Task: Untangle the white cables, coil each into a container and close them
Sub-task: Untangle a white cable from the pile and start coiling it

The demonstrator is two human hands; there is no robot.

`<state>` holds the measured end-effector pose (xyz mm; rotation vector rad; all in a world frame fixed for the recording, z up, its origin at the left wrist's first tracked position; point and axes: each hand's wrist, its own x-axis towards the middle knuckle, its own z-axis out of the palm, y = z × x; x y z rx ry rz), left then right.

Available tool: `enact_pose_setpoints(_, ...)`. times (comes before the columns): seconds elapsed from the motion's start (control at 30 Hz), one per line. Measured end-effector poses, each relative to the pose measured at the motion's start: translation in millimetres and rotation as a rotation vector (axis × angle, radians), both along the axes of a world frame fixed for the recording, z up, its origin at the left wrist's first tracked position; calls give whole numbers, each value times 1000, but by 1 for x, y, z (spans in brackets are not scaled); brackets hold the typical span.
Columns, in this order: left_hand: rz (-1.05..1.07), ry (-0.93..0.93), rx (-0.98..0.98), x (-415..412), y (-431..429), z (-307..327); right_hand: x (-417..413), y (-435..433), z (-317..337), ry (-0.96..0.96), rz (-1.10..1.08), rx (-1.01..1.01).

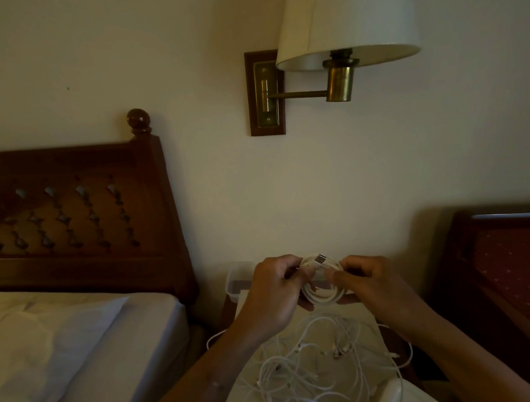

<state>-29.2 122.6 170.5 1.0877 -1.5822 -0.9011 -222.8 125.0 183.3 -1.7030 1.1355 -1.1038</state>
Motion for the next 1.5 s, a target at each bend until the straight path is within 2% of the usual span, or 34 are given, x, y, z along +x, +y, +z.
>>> enact_pose_setpoints(0.13,-26,47,41,0,0,0,-4,-3,5,123,60,-11)
enact_pose_setpoints(0.37,5,4,40,-2,0,4,1,0,4,126,16,-190)
enact_pose_setpoints(0.5,3,41,114,-3,-1,6,-1,-5,4,215,17,-131)
enact_pose_setpoints(0.63,-56,60,213,0,-1,5,-5,-9,5,311,118,0)
enact_pose_setpoints(0.73,-123,131,303,1,1,8,-8,-10,9,351,194,28)
enact_pose_setpoints(0.87,-241,288,392,4,5,13,-12,-11,13,180,297,101)
enact_pose_setpoints(1.03,-180,258,324,1,5,21,-7,-7,2,-332,402,292)
enact_pose_setpoints(1.07,-166,242,306,1,5,22,-4,-5,0,-385,390,316)
enact_pose_setpoints(1.13,-137,219,277,0,6,22,4,-1,-3,-348,290,271)
enact_pose_setpoints(1.23,-103,201,253,-1,7,20,16,5,-4,-198,32,36)
enact_pose_setpoints(1.37,-57,174,233,0,6,16,21,10,-14,-106,-210,-249)
enact_pose_setpoints(1.5,-54,170,230,4,7,13,16,10,-12,-114,-286,-249)
